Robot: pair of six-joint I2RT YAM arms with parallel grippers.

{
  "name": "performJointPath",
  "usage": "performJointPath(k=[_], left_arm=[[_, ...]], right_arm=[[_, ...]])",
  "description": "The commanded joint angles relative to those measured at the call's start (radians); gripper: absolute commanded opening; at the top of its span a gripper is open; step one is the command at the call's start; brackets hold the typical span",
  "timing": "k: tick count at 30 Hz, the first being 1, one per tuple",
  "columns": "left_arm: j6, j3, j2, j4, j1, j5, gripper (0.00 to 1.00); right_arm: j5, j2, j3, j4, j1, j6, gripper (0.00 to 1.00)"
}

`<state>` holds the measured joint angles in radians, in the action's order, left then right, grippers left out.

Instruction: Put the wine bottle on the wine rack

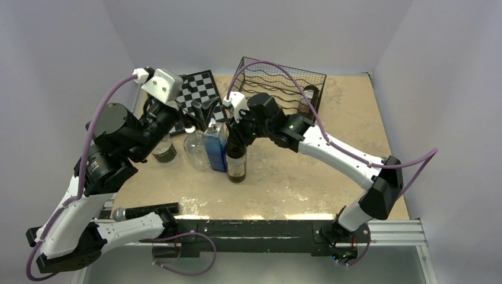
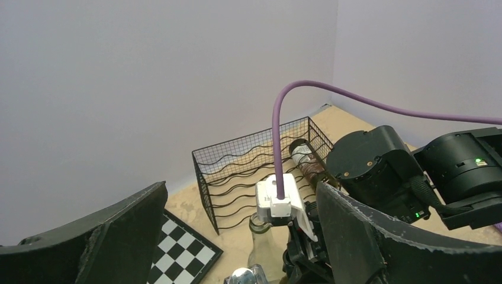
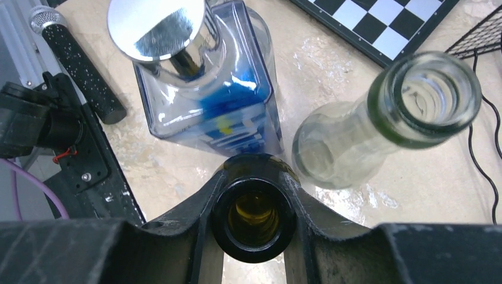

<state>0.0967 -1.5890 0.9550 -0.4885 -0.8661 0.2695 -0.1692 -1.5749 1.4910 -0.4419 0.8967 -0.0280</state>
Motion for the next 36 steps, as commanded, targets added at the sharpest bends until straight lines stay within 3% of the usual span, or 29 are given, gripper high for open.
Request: performJointPath(k=[1,7,12,19,24,30,36], left_arm=[[0.039,-0.004,0.019,0.006,-0.001,-0.007,0.99],[0.053,0.028,0.021,0.025,-0.001,-0.094,0.99],[0.058,0.096,0.019,0.081,-0.001,-0.279,0.99],[-0.088,0.344,-0.003,0.309,-0.001,-0.504,0.99],[-0.186,0.432,0.039,0.436,-0.001,-0.662,0.99],[-0.251,0.512,0.105,0.595,-0.001,-0.836,0.99],[-0.288,0.533,0.165,0.646,-0.001,-0.920,0.99]], right_arm=[[0.022,0.118,0.050,-0.046,0.000,0.022,0.00],[-0.017,0.249,0.063,-0.146,-0.080,-0.027,0.00],[-0.100,0.319,0.153,-0.267,-0.198,-0.105,0.00],[-0.057,0.350,0.344,-0.468,-0.268,-0.144,0.00],[-0.037,0.322,0.492,-0.608,-0.274,-0.154,0.00],[-0.061,0.302,0.583,-0.678,-0.276,-0.180,0.00],[-0.086,0.331,0.561,-0.613,-0.277,-0.203,0.00]])
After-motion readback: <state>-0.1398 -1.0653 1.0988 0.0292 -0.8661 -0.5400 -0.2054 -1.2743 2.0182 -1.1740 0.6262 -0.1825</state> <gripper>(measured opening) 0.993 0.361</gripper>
